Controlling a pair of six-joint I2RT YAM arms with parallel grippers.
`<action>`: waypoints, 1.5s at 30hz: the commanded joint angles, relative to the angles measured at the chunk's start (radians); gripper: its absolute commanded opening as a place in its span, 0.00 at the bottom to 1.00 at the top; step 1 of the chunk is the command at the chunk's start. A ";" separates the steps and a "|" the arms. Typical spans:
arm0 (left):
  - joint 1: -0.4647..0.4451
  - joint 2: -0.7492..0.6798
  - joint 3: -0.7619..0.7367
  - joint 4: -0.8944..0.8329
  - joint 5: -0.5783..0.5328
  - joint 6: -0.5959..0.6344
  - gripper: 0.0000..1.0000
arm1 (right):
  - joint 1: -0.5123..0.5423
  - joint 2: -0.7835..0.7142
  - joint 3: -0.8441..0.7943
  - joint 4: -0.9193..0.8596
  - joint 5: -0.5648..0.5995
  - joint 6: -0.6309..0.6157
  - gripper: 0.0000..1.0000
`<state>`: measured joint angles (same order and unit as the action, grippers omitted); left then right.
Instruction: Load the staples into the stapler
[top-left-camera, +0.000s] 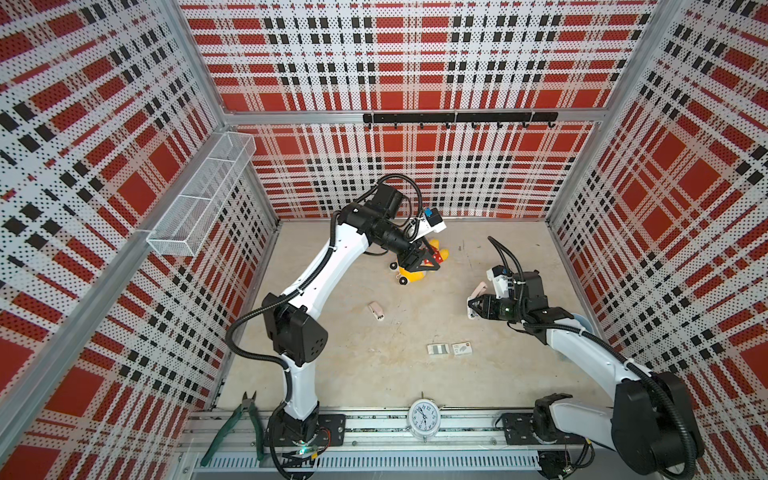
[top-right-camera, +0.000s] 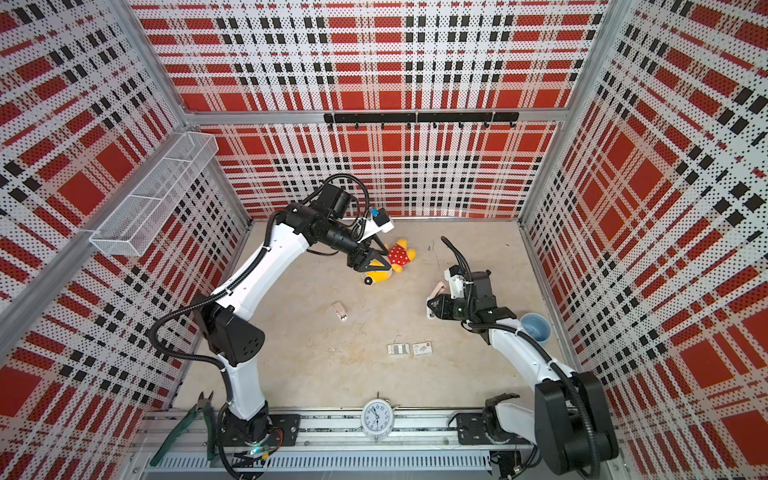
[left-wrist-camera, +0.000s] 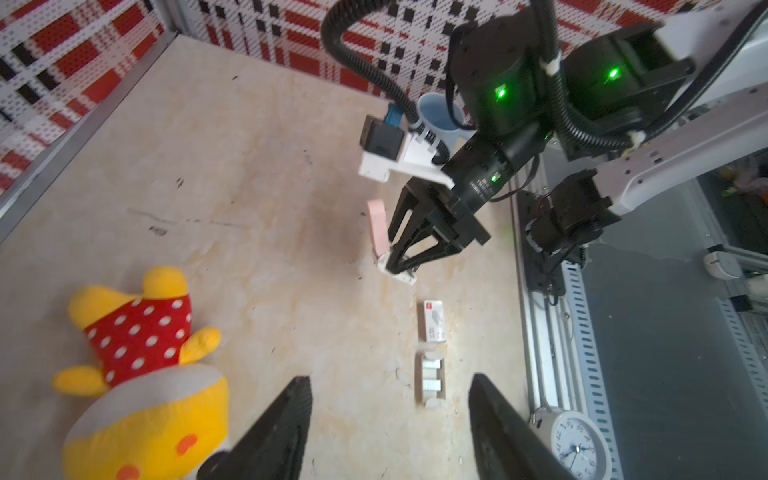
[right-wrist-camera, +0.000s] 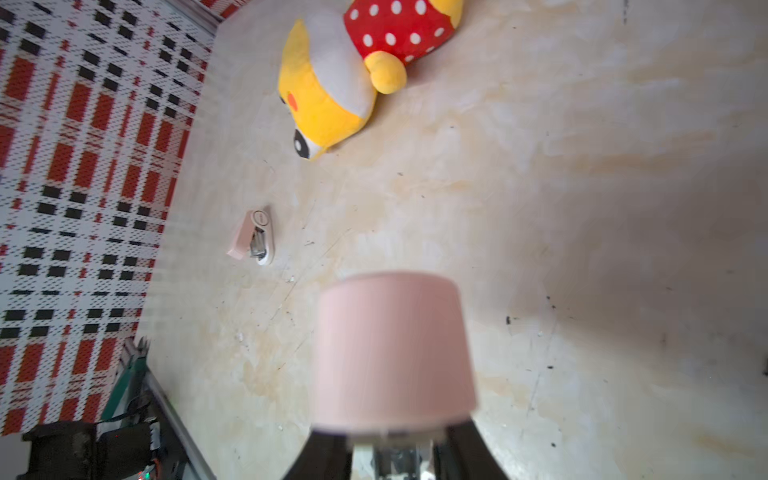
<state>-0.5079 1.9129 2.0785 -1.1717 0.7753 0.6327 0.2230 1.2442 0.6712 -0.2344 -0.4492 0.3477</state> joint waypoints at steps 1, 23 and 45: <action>0.027 -0.049 -0.068 -0.052 -0.151 0.106 0.63 | -0.001 0.056 0.069 -0.084 0.103 -0.055 0.18; 0.070 -0.126 -0.440 -0.040 -0.567 0.442 0.64 | -0.001 0.487 0.348 -0.255 0.326 -0.102 0.21; 0.010 0.069 -0.475 0.059 -0.824 0.744 0.63 | 0.001 0.437 0.386 -0.333 0.347 -0.132 0.60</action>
<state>-0.4866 1.9709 1.6070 -1.1397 -0.0021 1.2251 0.2234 1.7420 1.0306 -0.5400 -0.1215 0.2379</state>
